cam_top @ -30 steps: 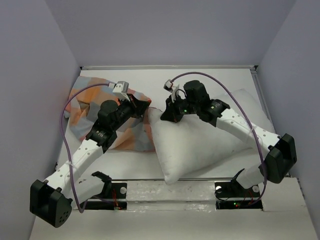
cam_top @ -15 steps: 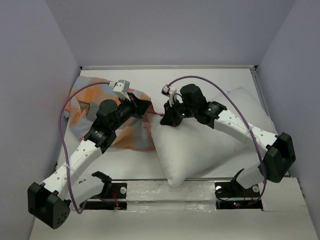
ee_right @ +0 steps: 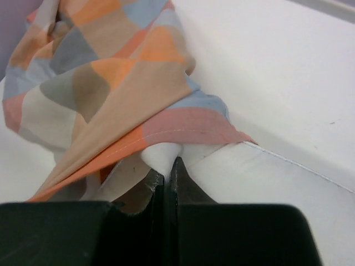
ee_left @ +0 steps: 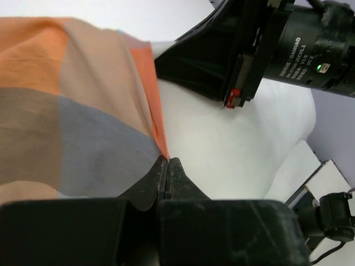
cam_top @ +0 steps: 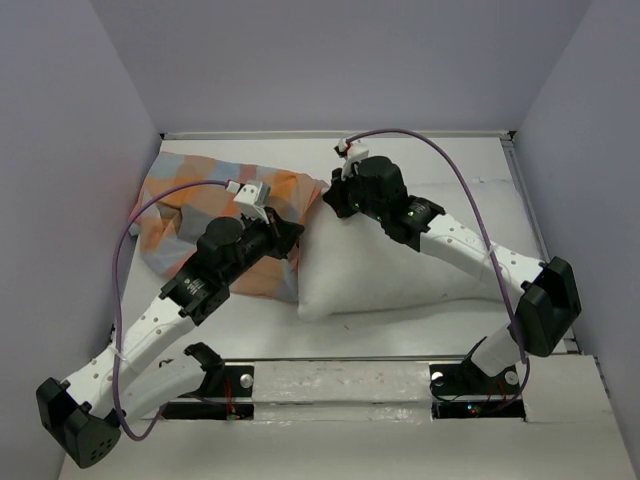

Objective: Put the pillow into the pillowcase

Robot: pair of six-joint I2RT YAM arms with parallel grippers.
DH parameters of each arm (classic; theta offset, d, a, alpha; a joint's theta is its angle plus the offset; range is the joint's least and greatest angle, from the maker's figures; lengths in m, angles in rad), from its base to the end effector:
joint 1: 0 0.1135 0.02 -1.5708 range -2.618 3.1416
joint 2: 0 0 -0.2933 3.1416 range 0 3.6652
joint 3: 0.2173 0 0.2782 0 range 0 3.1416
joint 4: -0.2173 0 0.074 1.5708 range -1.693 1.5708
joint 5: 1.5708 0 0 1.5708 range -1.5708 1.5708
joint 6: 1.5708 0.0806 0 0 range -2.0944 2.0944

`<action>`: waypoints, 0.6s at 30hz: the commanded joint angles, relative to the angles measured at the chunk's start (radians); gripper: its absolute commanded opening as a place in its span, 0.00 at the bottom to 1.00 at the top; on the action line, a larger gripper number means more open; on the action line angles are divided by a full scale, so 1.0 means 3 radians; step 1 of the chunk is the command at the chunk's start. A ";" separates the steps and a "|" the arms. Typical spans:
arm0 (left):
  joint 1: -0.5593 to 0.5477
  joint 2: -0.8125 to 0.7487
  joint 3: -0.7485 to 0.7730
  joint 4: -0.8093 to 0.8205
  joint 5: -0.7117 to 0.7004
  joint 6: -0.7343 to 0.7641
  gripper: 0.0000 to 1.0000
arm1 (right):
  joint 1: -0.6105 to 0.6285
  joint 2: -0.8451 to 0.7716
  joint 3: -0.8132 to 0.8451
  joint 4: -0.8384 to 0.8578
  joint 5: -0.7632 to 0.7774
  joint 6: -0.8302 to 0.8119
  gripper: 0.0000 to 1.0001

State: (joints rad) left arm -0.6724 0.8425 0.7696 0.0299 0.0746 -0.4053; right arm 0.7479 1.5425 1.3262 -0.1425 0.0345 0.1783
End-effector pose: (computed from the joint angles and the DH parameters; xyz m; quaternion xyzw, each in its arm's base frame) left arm 0.1952 -0.1631 0.3658 0.1217 0.7118 -0.3778 0.5795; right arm 0.3205 0.2935 0.3527 -0.2215 0.7915 0.2417 0.5159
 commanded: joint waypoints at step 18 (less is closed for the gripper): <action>-0.0484 0.0071 -0.0299 -0.0504 -0.1654 -0.0382 0.68 | -0.0207 0.0330 0.0023 0.1201 0.0852 0.0075 0.00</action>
State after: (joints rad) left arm -0.8124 0.9474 0.7353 -0.1390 -0.3008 -0.4496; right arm 0.7303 1.6928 1.3083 0.0902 0.2543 0.1921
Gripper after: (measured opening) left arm 0.638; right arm 0.057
